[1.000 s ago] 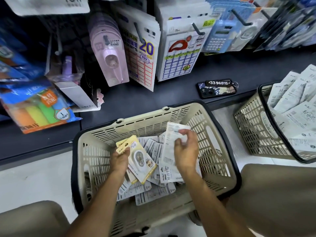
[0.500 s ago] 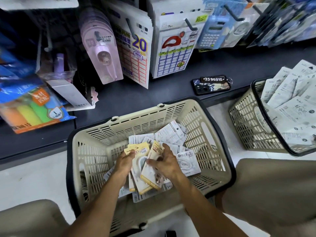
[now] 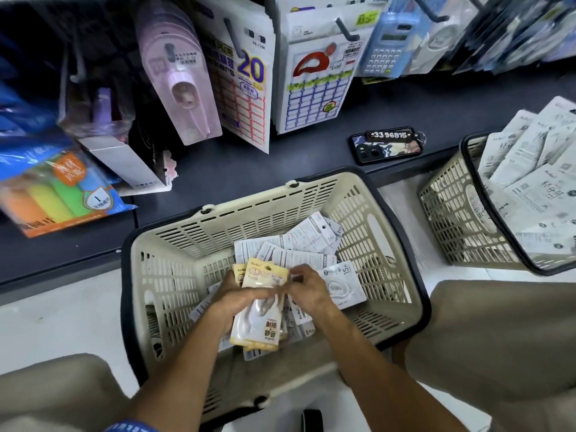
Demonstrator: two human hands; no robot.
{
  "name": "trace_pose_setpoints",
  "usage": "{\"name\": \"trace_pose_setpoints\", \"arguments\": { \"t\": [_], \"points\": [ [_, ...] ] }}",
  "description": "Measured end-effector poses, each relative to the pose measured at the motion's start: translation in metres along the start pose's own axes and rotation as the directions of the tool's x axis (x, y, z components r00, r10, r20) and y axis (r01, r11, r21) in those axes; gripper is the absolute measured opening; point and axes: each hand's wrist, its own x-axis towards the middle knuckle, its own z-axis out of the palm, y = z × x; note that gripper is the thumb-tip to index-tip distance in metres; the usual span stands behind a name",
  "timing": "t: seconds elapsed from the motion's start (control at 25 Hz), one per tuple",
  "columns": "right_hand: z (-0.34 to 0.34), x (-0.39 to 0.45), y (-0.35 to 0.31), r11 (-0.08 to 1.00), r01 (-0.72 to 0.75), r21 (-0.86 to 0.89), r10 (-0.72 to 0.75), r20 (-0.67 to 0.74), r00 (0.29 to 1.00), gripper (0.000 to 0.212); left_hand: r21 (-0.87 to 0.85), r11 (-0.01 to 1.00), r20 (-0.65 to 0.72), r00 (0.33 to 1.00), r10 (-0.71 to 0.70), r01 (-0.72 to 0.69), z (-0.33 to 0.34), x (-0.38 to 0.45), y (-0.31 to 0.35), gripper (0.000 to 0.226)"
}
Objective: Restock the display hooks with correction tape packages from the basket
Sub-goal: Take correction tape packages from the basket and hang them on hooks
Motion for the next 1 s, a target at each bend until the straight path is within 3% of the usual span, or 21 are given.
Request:
{"name": "trace_pose_setpoints", "arguments": {
  "t": [0.04, 0.12, 0.2, 0.28, 0.32, 0.36, 0.44, 0.48, 0.6, 0.72, 0.88, 1.0],
  "points": [
    [0.000, -0.001, 0.001, 0.998, -0.028, -0.049, 0.029, 0.020, 0.999, 0.033, -0.054, 0.998, -0.019, 1.000, 0.013, -0.014, 0.002, -0.003, 0.000, 0.055],
    [0.004, -0.004, -0.004, 0.993, -0.061, 0.101, 0.048, 0.129, 0.991, 0.034, -0.203, 0.979, -0.008, 1.000, -0.023, 0.021, 0.004, -0.007, 0.005, 0.042],
    [0.004, -0.004, -0.012, 0.985, -0.067, 0.157, 0.030, 0.225, 0.974, 0.032, -0.222, 0.975, 0.030, 0.999, -0.022, 0.028, -0.004, -0.007, 0.014, 0.054],
    [-0.004, -0.005, -0.020, 0.992, -0.060, -0.106, 0.090, 0.303, 0.949, 0.028, -0.109, 0.993, -0.031, 0.999, 0.038, -0.041, -0.018, -0.008, 0.027, 0.065],
    [-0.009, -0.007, -0.021, 0.938, -0.034, -0.346, 0.152, 0.319, 0.936, 0.026, 0.006, 0.997, -0.079, 0.994, 0.073, -0.073, -0.025, -0.008, 0.032, 0.066],
    [-0.013, -0.007, -0.019, 0.808, 0.036, -0.589, 0.197, 0.326, 0.924, 0.026, 0.147, 0.985, -0.110, 0.988, 0.107, -0.090, -0.030, -0.009, 0.037, 0.064],
    [-0.018, -0.007, -0.012, 0.440, 0.156, -0.884, 0.238, 0.282, 0.929, 0.026, 0.402, 0.912, -0.151, 0.977, 0.153, -0.080, -0.038, -0.010, 0.045, 0.060],
    [-0.020, -0.008, -0.009, 0.352, 0.164, -0.922, 0.251, 0.262, 0.932, 0.027, 0.471, 0.880, -0.183, 0.970, 0.160, -0.056, -0.040, -0.011, 0.048, 0.057],
    [-0.024, -0.009, -0.003, 0.260, 0.175, -0.950, 0.258, 0.243, 0.935, 0.021, 0.535, 0.845, -0.280, 0.942, 0.185, -0.007, -0.044, -0.017, 0.048, 0.054],
    [-0.015, -0.015, -0.001, 0.240, 0.154, -0.958, 0.299, 0.224, 0.928, 0.040, 0.615, 0.787, -0.327, 0.890, 0.318, -0.055, -0.046, -0.024, 0.052, 0.052],
    [-0.008, -0.019, -0.003, 0.316, 0.103, -0.943, 0.251, 0.187, 0.950, 0.038, 0.665, 0.733, -0.296, 0.849, 0.437, -0.146, -0.047, -0.029, 0.062, 0.058],
    [-0.020, -0.014, -0.002, 0.500, 0.006, -0.866, 0.260, 0.157, 0.953, 0.026, 0.615, 0.780, -0.307, 0.874, 0.376, -0.119, -0.050, -0.030, 0.054, 0.052]
  ]
}}
